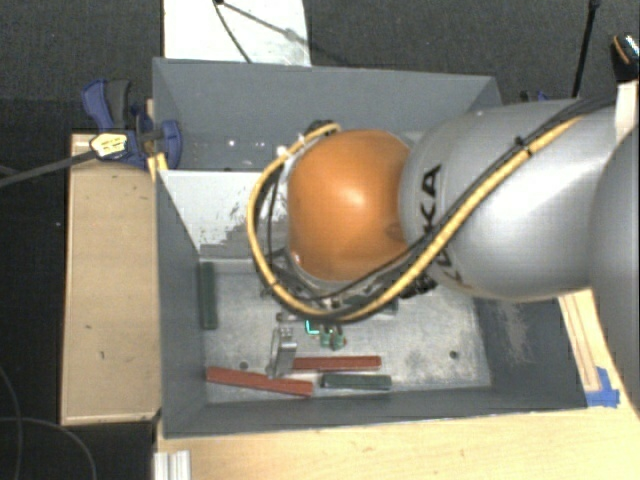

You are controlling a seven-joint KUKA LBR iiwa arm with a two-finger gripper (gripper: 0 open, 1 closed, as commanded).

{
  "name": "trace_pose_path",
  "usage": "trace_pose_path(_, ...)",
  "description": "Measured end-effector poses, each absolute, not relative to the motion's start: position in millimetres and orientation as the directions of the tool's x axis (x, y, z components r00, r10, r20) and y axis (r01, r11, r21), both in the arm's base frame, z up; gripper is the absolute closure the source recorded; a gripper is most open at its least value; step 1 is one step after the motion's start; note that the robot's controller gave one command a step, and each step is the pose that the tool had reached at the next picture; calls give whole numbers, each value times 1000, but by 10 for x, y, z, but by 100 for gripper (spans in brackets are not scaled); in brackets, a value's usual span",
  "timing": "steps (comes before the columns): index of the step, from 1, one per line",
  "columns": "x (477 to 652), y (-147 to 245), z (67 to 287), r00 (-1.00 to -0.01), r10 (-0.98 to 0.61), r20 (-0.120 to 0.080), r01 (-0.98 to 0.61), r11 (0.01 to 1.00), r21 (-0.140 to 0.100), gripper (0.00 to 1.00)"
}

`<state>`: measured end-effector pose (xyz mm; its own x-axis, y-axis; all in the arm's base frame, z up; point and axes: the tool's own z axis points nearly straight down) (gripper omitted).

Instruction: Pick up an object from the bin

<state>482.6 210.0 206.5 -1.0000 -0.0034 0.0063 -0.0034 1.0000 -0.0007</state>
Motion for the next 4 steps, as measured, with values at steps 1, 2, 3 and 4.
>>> trace_pose_path(1,4865,1463,1217,-996,-91,7,-91,996,-3,0)
trace_pose_path(2,5238,1127,679,-992,-129,1,-129,992,-1,0)
trace_pose_path(3,5233,1152,705,-992,-127,0,-127,992,1,100)
trace_pose_path(4,5234,1152,704,-992,-124,0,-124,992,1,0)
